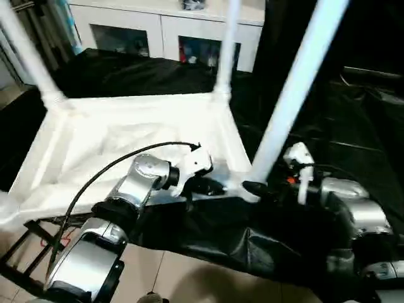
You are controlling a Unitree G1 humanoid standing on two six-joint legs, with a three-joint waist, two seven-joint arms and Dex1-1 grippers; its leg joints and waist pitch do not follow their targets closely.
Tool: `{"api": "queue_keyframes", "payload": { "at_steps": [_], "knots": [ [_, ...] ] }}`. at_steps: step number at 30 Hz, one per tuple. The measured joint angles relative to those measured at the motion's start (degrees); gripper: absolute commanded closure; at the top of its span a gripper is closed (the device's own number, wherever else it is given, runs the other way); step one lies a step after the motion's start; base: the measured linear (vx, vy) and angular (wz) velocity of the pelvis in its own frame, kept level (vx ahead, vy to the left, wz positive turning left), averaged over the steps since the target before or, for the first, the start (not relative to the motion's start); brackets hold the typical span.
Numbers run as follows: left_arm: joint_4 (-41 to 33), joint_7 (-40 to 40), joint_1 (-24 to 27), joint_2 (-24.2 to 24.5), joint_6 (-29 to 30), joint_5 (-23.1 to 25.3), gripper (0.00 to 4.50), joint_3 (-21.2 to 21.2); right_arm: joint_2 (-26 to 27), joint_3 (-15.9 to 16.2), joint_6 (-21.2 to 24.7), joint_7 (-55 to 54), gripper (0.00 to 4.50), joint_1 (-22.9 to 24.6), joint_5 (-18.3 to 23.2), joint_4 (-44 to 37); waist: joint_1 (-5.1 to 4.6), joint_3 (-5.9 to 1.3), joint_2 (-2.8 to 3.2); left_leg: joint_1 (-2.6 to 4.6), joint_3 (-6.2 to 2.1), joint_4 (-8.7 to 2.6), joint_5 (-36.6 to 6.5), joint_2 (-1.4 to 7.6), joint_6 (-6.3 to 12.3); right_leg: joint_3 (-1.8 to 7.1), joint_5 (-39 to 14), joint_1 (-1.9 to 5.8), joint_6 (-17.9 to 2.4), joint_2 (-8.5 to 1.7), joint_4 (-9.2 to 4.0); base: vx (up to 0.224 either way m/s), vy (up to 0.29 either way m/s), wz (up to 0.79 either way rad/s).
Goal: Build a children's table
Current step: Rotate leg to tighten
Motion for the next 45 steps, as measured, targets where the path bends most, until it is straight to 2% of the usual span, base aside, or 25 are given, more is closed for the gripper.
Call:
{"api": "queue_keyframes", "payload": {
  "at_steps": [2, 11, 23, 26, 29, 33, 36, 40, 41, 45],
  "knots": [
    [0.0, -0.2, 0.0, 0.4, -0.5, 0.0, 4.5, -0.2, 0.0, 0.6, 0.0, 0.2, 0.08, -0.1, -0.7, 0.0, 0.03, 0.01, -0.04, 0.0, 0.0, 0.0, 0.0, 0.0, 0.0, 0.0, 0.0, 0.01, 0.0, 0.0, 0.01, 0.0, 0.0, 0.0],
    [-0.6, -0.6, 0.2, 1.3, -0.7, 0.0, 4.5, -0.6, -0.2, 2.5, -0.4, 1.8, 0.96, -0.3, -1.2, 0.5, -0.27, 0.08, -0.18, 0.02, 0.0, 0.06, 0.0, 0.03, -0.01, -0.01, 0.0, 0.0, 0.0, 0.01, 0.09, 0.0, 0.0, 0.0],
    [-0.8, -0.7, 0.2, 1.7, 0.3, -0.1, 4.5, -0.7, 0.1, 2.8, -0.4, 3.0, 1.9, -0.9, -1.2, 1.4, -0.36, 0.05, -0.25, 0.07, 0.0, 0.09, 0.0, 0.04, -0.01, 0.0, 0.0, 0.02, 0.0, 0.01, 0.17, 0.0, 0.0, 0.0],
    [-0.3, 1.2, 0.1, 0.7, 1.3, -0.3, 4.5, -0.3, 1.7, 2.0, 0.1, 1.2, 1.94, -0.8, -1.1, 2.2, -0.39, 0.0, -0.31, 0.19, 0.0, 0.11, 0.0, 0.04, -0.02, 0.0, 0.0, 0.13, 0.0, 0.01, 0.19, 0.0, 0.0, 0.0],
    [2.6, 6.4, -1.5, -1.0, 2.9, 0.1, 4.5, 0.5, 4.8, -0.4, -0.8, -6.4, 1.96, -1.3, -1.3, 4.8, -0.52, -0.06, -0.42, 0.42, 0.0, 0.12, 0.0, 0.03, -0.03, 0.02, 0.1, 0.35, -0.1, 0.0, 0.17, 0.0, 0.0, 0.0],
    [4.3, 11.1, -2.4, -2.3, 3.6, 0.7, 4.5, 0.9, 7.2, -1.4, -2.4, -14.0, 1.96, -2.5, -1.9, 7.2, -1.02, -0.14, -0.56, 0.45, -0.01, 0.12, 0.0, 0.03, -0.07, 0.02, 0.0, 0.38, 0.1, 0.01, 0.05, 0.0, 0.0, 0.0],
    [7.6, 17.7, -4.8, -4.1, 5.3, 1.6, 4.5, 1.8, 12.1, -3.4, -3.3, -27.2, 1.97, -6.7, -2.9, 12.8, -2.24, -0.28, -0.77, 0.47, -0.03, 0.12, 0.1, 0.02, -0.11, 0.02, 0.1, 0.32, 0.1, 0.01, 0.05, 0.0, 0.0, 0.0],
    [9.2, 22.7, -5.7, -6.1, 6.0, 1.9, 4.5, 2.6, 15.9, -5.3, -3.7, -36.9, 1.97, -9.0, -3.0, 15.6, -2.52, -0.3, -0.8, 0.44, -0.06, 0.11, 0.1, 0.01, -0.12, 0.01, 0.1, 0.31, 0.0, 0.01, 0.05, 0.0, 0.0, 0.0],
    [9.4, 23.1, -5.9, -6.3, 6.0, 1.9, 4.5, 2.7, 16.8, -6.0, -4.7, -38.0, 1.41, -9.0, -3.0, 15.8, -2.51, -0.32, -0.83, 0.45, -0.06, 0.1, 0.1, 0.01, -0.12, 0.01, 0.3, 0.31, -0.2, 0.01, 0.06, 0.0, 0.0, 0.0],
    [9.6, 23.0, -6.2, -6.3, 5.8, 1.8, 4.5, 2.8, 17.7, -6.4, -6.4, -38.3, 1.07, -8.9, -3.5, 16.0, -2.47, -0.33, -0.85, 0.39, -0.05, 0.08, 0.0, 0.02, -0.1, 0.01, 0.3, 0.27, -0.2, 0.02, 0.02, 0.0, 0.0, 0.0]
  ]
}}
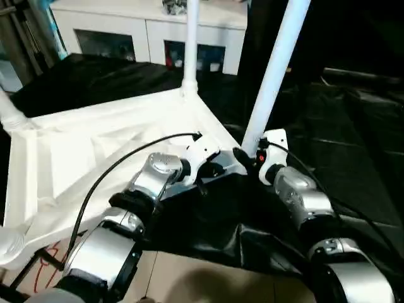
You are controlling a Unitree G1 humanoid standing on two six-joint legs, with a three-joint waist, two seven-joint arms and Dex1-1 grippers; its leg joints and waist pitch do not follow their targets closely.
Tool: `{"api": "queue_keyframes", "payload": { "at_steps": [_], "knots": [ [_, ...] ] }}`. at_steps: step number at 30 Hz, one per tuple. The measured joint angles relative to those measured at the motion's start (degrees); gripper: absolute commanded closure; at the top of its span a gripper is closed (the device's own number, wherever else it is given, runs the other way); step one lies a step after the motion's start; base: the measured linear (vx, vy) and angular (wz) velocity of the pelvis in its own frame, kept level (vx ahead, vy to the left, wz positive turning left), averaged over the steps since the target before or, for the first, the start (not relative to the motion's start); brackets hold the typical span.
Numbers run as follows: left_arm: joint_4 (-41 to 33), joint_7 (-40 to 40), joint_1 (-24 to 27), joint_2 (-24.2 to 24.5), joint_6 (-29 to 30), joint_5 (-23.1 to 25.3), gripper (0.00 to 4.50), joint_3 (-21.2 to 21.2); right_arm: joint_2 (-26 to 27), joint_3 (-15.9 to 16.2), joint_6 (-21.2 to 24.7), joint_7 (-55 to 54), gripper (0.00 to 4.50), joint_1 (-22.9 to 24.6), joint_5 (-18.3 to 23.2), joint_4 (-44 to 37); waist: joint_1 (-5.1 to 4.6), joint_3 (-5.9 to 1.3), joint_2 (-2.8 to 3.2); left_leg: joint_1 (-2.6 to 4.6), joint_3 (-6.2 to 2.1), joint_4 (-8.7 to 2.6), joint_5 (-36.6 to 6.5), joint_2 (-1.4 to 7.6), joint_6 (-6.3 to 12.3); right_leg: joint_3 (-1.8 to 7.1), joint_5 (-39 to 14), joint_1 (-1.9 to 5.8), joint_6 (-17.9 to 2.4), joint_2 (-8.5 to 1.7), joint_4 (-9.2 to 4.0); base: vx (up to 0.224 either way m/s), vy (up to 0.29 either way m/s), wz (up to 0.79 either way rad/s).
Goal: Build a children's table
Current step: Rotate leg to tighten
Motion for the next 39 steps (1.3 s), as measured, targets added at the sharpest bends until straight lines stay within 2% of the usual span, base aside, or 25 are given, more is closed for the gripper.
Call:
{"api": "queue_keyframes", "payload": {
  "at_steps": [1, 2, 4, 5, 8, 13, 19, 26, 32, 35, 36, 39],
  "knots": [
    [0.0, 0.0, 0.0, 0.0, -0.1, 0.0, 4.5, 0.0, 0.0, 0.0, -0.2, 0.1, 1.07, 0.0, 0.0, 0.1, 0.0, -0.01, -0.01, -0.01, 0.01, -0.01, 0.0, 0.0, 0.01, 0.0, 0.0, 0.0, 0.0, 0.0, -0.02, 0.0, 0.0, 0.0],
    [0.0, 0.0, 0.0, 0.0, -0.2, 0.0, 4.5, 0.0, 0.0, 0.0, -0.8, 0.3, 0.83, 0.0, -0.1, 0.4, 0.0, -0.01, -0.01, -0.02, 0.01, -0.01, 0.0, 0.0, 0.01, 0.0, 0.0, -0.02, 0.0, 0.0, -0.02, 0.0, 0.0, 0.0],
    [0.0, -0.8, 0.0, 0.2, -0.4, 0.1, 4.5, 0.0, -0.6, 0.6, -1.3, 2.6, 0.77, 0.0, -0.6, 0.7, -0.03, 0.0, -0.01, -0.01, 0.01, -0.01, 0.0, 0.0, 0.01, 0.0, 0.0, -0.04, 0.0, 0.0, -0.01, 0.0, 0.0, 0.0],
    [0.0, -1.5, 0.0, 0.5, -0.6, 0.1, 4.5, -0.1, -1.6, 1.9, -1.7, 4.6, 0.56, 0.0, -1.4, 0.7, -0.06, 0.0, -0.01, -0.01, 0.01, -0.01, 0.0, 0.01, 0.0, 0.0, 0.0, -0.04, 0.0, 0.01, -0.01, 0.0, 0.0, 0.0],
    [0.0, -4.0, 0.4, 1.5, -2.2, 0.0, 4.5, -0.2, -3.6, 4.1, -2.5, 9.3, 0.31, 0.6, -2.7, 0.3, -0.17, 0.0, 0.0, 0.0, 0.01, -0.03, 0.0, 0.02, 0.0, 0.0, 0.0, -0.04, 0.0, 0.02, -0.02, 0.0, 0.0, 0.0],
    [-3.5, -11.1, 3.1, 4.0, -4.0, -0.6, 4.5, -0.8, -7.2, 7.0, -3.5, 19.6, 0.31, 2.8, -3.4, -2.6, 0.08, 0.01, 0.0, -0.03, 0.01, -0.09, 0.0, 0.02, 0.01, 0.0, 0.0, -0.06, 0.1, 0.02, -0.04, 0.0, 0.0, 0.0],
    [-6.9, -18.4, 5.3, 6.9, -5.4, -1.9, 4.5, -1.7, -10.9, 8.5, -1.9, 31.4, 0.31, 5.5, -1.1, -7.0, 0.44, 0.01, -0.01, -0.02, 0.03, -0.08, 0.0, 0.03, 0.01, 0.0, 0.0, -0.05, 0.1, 0.02, -0.03, 0.0, 0.0, 0.0],
    [-9.1, -25.7, 6.8, 9.5, -6.3, -2.8, 4.5, -2.1, -13.9, 9.9, 0.7, 41.6, 0.89, 7.3, 1.1, -10.6, 0.66, 0.1, -0.16, -0.03, 0.04, -0.08, 0.0, 0.04, 0.01, 0.0, -0.1, -0.07, 0.1, 0.02, -0.02, 0.0, 0.0, 0.0],
    [-10.1, -27.9, 7.0, 10.3, -5.4, -3.6, 4.5, -2.5, -14.1, 10.2, 1.5, 43.3, 1.48, 7.4, 1.3, -11.3, 0.83, 0.13, -0.2, -0.09, 0.04, -0.09, 0.0, 0.04, 0.0, 0.0, -0.1, -0.13, 0.1, 0.02, -0.02, 0.0, 0.0, 0.0],
    [-10.3, -28.7, 7.1, 10.5, -5.0, -3.7, 4.5, -2.5, -14.2, 10.3, 1.9, 43.8, 1.54, 7.4, 1.3, -11.3, 0.87, 0.14, -0.22, -0.09, 0.04, -0.11, 0.0, 0.04, 0.0, 0.0, -0.1, -0.15, 0.1, 0.02, -0.02, 0.0, 0.0, 0.0],
    [-10.4, -28.8, 7.1, 10.6, -4.9, -3.8, 4.5, -2.5, -14.2, 10.3, 2.1, 43.9, 1.77, 7.4, 1.3, -11.4, 0.88, 0.14, -0.22, -0.09, 0.04, -0.11, 0.0, 0.04, 0.0, 0.0, -0.1, -0.15, 0.1, 0.02, -0.02, 0.0, 0.0, 0.0],
    [-10.6, -28.9, 7.2, 10.7, -4.4, -3.9, 4.5, -2.5, -14.0, 10.2, 2.5, 43.9, 1.85, 7.5, 1.3, -11.6, 0.9, 0.14, -0.22, -0.09, 0.05, -0.1, 0.0, 0.04, 0.0, 0.0, -0.1, -0.15, 0.1, 0.02, -0.02, 0.0, 0.0, 0.0]
  ]
}}
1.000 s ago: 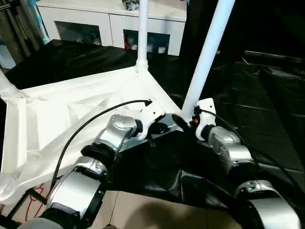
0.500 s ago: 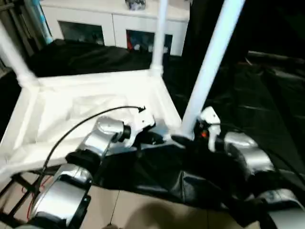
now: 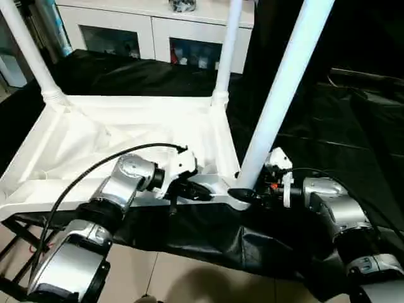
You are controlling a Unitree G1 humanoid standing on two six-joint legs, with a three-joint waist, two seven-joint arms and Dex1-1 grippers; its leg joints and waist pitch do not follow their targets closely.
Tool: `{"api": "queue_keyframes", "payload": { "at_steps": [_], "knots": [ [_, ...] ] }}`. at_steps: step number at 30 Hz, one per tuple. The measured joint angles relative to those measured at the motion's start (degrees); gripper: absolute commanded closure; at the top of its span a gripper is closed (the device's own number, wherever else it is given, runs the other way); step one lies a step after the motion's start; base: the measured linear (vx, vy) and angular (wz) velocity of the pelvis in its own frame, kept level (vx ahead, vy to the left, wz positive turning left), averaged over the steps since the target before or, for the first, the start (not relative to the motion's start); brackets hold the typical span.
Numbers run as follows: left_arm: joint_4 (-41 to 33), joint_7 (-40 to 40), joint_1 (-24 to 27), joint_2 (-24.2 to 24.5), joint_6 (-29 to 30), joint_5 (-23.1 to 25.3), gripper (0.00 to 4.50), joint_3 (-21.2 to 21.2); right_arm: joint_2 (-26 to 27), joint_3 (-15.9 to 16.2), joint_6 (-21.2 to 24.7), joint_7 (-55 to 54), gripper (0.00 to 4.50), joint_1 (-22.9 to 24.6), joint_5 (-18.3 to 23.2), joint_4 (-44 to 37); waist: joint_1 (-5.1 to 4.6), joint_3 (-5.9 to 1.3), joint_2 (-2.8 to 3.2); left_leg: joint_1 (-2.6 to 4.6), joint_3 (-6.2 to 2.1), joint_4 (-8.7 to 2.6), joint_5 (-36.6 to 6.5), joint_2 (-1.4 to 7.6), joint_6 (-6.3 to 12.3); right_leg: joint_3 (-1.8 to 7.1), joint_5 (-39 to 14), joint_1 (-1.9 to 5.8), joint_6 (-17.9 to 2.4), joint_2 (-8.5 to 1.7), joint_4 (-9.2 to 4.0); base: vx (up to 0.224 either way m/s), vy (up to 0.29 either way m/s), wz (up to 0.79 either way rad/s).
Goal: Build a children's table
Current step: Rotate leg to tighten
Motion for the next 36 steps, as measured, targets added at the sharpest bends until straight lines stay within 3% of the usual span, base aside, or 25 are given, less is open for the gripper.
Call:
{"api": "queue_keyframes", "payload": {
  "at_steps": [7, 10, 15, 20, 21, 23, 29, 31, 36],
  "knots": [
    [0.2, 2.3, -0.1, -0.8, 0.9, 0.1, 4.5, 0.0, 1.1, -1.3, 1.5, -2.9, 1.92, 1.3, 0.4, -1.5, 0.23, -0.01, 0.01, 0.05, 0.01, 0.01, 0.0, 0.0, -0.01, 0.01, 0.0, 0.04, 0.0, 0.0, 0.01, 0.0, 0.0, 0.0],
    [2.3, 8.3, -1.3, -2.5, 1.4, 1.1, 4.5, 0.8, 4.5, -4.2, 0.4, -12.0, 1.93, 0.4, 0.1, 1.5, -0.26, -0.04, -0.04, 0.18, 0.01, 0.06, 0.0, -0.01, -0.02, 0.02, 0.0, 0.12, 0.0, -0.01, 0.05, 0.0, 0.0, 0.0],
    [6.5, 21.6, -3.7, -6.8, 3.5, 2.4, 4.5, 2.6, 11.0, -8.1, -0.9, -32.1, 1.94, -5.1, -0.9, 9.3, -1.22, -0.06, -0.01, 0.26, -0.03, 0.04, 0.0, -0.03, -0.04, 0.02, -0.1, 0.11, 0.2, -0.02, 0.04, 0.0, 0.0, 0.0],
    [7.9, 27.4, -4.8, -9.0, 4.7, 2.9, 4.5, 3.4, 14.8, -10.3, -1.2, -44.4, 1.94, -8.7, -0.9, 13.4, -1.63, -0.07, 0.01, 0.21, -0.04, 0.04, 0.0, -0.04, -0.04, 0.02, -0.1, 0.11, 0.2, -0.02, 0.02, 0.0, 0.0, 0.0],
    [7.9, 27.9, -4.9, -9.2, 4.7, 2.9, 4.5, 3.4, 15.3, -10.5, -2.4, -45.5, 1.59, -9.4, -1.0, 14.5, -1.66, -0.08, 0.02, 0.19, -0.04, 0.04, 0.0, -0.04, -0.04, 0.02, -0.1, 0.09, 0.1, -0.02, 0.02, 0.0, 0.0, 0.0],
    [8.0, 28.2, -5.1, -9.4, 4.6, 3.2, 4.5, 3.5, 15.8, -11.0, -4.3, -46.3, 1.24, -9.6, -1.1, 15.7, -1.71, -0.07, 0.02, 0.14, -0.04, 0.03, 0.0, -0.04, -0.04, 0.01, 0.1, 0.06, -0.2, -0.02, 0.02, 0.0, 0.0, 0.0],
    [8.0, 27.4, -5.3, -9.0, 3.7, 3.9, 4.5, 3.4, 15.7, -11.9, -4.9, -42.8, 0.78, -10.3, -1.0, 16.6, -1.74, -0.07, 0.03, 0.11, -0.03, 0.0, 0.0, -0.04, -0.02, 0.01, 0.1, 0.04, -0.1, -0.01, -0.01, 0.0, 0.0, 0.0],
    [8.0, 26.3, -5.3, -8.4, 3.1, 3.9, 4.5, 3.3, 14.6, -10.5, -5.1, -40.0, 0.57, -10.2, -1.4, 16.6, -1.84, -0.04, 0.07, 0.11, -0.03, -0.03, 0.0, -0.03, -0.03, 0.01, 0.1, 0.01, -0.1, -0.01, -0.01, 0.0, 0.0, 0.0],
    [7.2, 19.7, -4.4, -6.4, 1.6, 3.1, 4.5, 3.3, 9.8, -6.4, -6.1, -27.3, 0.57, -7.7, -2.8, 13.7, -1.73, -0.02, 0.1, 0.05, -0.03, -0.14, 0.0, -0.03, -0.02, 0.0, 0.0, -0.05, -0.1, 0.02, -0.04, 0.0, 0.0, 0.0]
  ]
}}
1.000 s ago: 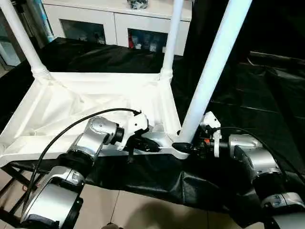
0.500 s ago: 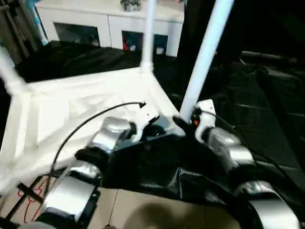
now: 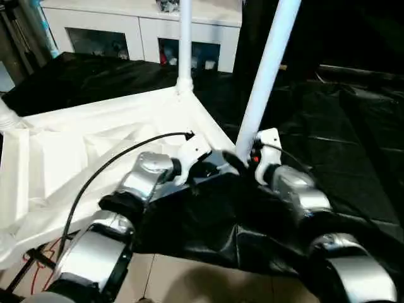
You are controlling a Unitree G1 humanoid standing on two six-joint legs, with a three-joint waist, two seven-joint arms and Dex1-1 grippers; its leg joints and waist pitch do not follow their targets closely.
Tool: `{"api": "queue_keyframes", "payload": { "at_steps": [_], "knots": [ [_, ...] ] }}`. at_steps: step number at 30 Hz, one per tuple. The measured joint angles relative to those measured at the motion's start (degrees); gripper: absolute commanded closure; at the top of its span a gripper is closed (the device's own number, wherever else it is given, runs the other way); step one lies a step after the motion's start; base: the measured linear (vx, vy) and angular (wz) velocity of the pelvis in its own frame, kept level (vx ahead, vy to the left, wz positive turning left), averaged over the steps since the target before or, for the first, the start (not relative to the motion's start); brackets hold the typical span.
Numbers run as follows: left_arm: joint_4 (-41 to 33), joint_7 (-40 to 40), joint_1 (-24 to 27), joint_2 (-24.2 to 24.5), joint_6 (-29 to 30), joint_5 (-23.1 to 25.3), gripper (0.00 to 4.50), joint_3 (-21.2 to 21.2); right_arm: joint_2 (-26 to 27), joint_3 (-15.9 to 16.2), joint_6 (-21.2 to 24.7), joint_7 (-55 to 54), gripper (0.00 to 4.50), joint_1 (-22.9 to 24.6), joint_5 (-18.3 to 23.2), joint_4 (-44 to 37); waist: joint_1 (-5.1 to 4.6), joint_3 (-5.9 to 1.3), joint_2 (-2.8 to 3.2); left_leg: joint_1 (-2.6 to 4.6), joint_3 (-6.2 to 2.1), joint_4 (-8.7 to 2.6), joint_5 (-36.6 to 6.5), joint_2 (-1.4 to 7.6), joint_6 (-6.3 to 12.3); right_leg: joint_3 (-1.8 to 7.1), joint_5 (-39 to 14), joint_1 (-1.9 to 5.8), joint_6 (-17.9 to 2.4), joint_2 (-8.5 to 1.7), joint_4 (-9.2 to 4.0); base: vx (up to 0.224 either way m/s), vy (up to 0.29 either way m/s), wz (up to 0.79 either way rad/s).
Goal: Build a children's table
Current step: Rotate leg to tighten
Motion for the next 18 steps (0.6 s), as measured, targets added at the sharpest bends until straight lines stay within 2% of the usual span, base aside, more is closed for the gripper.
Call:
{"api": "queue_keyframes", "payload": {
  "at_steps": [9, 10, 13, 15, 18],
  "knots": [
    [-2.2, -12.7, 1.7, 3.6, -1.5, -1.6, 4.5, -1.4, -8.0, 3.7, 4.4, 20.9, 0.57, 4.9, 2.5, -8.1, 1.36, 0.02, 0.04, 0.03, 0.02, 0.03, 0.0, 0.02, 0.0, 0.0, 0.0, 0.03, 0.0, 0.0, 0.03, 0.0, 0.0, 0.0],
    [-2.2, -13.5, 1.7, 3.9, -1.5, -1.7, 4.5, -1.4, -8.3, 4.0, 4.9, 22.0, 0.81, 5.0, 2.7, -8.5, 1.37, 0.02, 0.04, 0.04, 0.02, 0.04, 0.0, 0.02, 0.0, 0.0, 0.0, 0.03, 0.0, 0.0, 0.04, 0.0, 0.0, 0.0],
    [-2.4, -15.7, 1.8, 4.5, -1.5, -2.0, 4.5, -1.6, -9.3, 4.4, 6.0, 24.5, 0.92, 5.2, 2.7, -9.4, 1.51, 0.02, 0.04, 0.03, 0.02, 0.04, 0.0, 0.02, 0.0, 0.0, 0.0, 0.03, 0.0, 0.0, 0.04, 0.0, 0.0, 0.0],
    [-2.4, -16.8, 1.8, 4.9, -1.6, -2.1, 4.5, -1.6, -9.8, 4.8, 6.6, 25.6, 1.25, 5.6, 2.6, -10.4, 1.65, 0.03, 0.04, 0.02, 0.02, 0.03, 0.0, 0.02, 0.0, 0.0, 0.0, 0.02, 0.0, 0.0, 0.03, 0.0, 0.0, 0.0],
    [-2.8, -17.6, 2.0, 5.3, -1.7, -2.2, 4.5, -1.6, -9.9, 5.0, 6.8, 25.8, 1.42, 5.9, 2.6, -10.9, 1.77, 0.03, 0.04, 0.01, 0.02, 0.02, 0.0, 0.02, 0.0, 0.0, 0.0, 0.01, 0.0, 0.0, 0.02, 0.0, 0.0, 0.0]
  ]
}}
